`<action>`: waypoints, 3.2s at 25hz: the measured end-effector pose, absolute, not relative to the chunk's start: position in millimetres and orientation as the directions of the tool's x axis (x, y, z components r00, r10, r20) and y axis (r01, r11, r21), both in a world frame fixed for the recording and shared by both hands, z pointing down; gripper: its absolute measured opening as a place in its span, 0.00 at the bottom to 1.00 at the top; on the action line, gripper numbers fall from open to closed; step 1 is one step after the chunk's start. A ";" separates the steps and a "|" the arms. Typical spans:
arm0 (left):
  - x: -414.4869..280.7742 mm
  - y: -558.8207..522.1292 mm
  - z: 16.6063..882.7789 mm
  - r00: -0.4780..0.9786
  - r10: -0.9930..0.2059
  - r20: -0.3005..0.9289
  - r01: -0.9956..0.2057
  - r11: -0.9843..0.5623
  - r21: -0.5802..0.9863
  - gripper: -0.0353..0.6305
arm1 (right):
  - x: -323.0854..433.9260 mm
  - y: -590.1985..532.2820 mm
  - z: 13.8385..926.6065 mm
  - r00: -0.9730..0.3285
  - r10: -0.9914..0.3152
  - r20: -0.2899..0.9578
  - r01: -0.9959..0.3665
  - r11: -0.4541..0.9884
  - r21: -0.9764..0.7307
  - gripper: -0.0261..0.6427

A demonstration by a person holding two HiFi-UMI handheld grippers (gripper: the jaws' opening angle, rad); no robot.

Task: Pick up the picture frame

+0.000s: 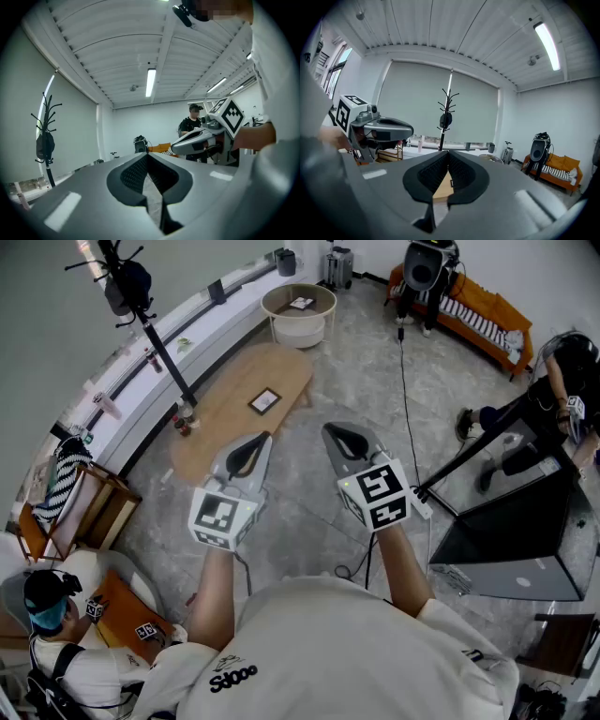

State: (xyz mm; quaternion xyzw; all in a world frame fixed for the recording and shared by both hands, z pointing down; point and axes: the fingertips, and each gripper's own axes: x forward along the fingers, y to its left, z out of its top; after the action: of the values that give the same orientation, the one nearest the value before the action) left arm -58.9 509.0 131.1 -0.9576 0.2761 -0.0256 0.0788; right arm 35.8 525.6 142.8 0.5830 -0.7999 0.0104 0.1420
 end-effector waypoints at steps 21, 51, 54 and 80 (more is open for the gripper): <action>-53.4 506.8 164.1 0.725 -0.681 0.103 -0.672 -0.732 -0.116 0.07 | 90.2 535.8 159.7 -0.357 -0.914 0.194 -0.916 0.383 0.117 0.04; -3.3 280.5 223.9 0.758 -0.624 0.193 -0.642 -0.766 0.045 0.07 | 147.7 331.6 192.3 -0.335 -0.910 0.245 -0.931 0.359 0.062 0.04; -6.7 245.0 221.1 0.771 -0.609 0.185 -0.630 -0.771 0.091 0.07 | 141.7 293.2 185.0 -0.338 -0.911 0.235 -0.932 0.359 0.055 0.04; -18.3 77.0 251.3 0.807 -0.563 0.178 -0.587 -0.796 0.147 0.07 | 102.8 114.9 204.4 -0.335 -0.869 0.365 -0.907 0.402 0.125 0.04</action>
State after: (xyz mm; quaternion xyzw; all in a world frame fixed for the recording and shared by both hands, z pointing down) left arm -18.3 77.0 251.3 -0.9455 0.3042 -0.0625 -0.0976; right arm 102.8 114.9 204.4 0.5444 -0.8155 0.0505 0.1900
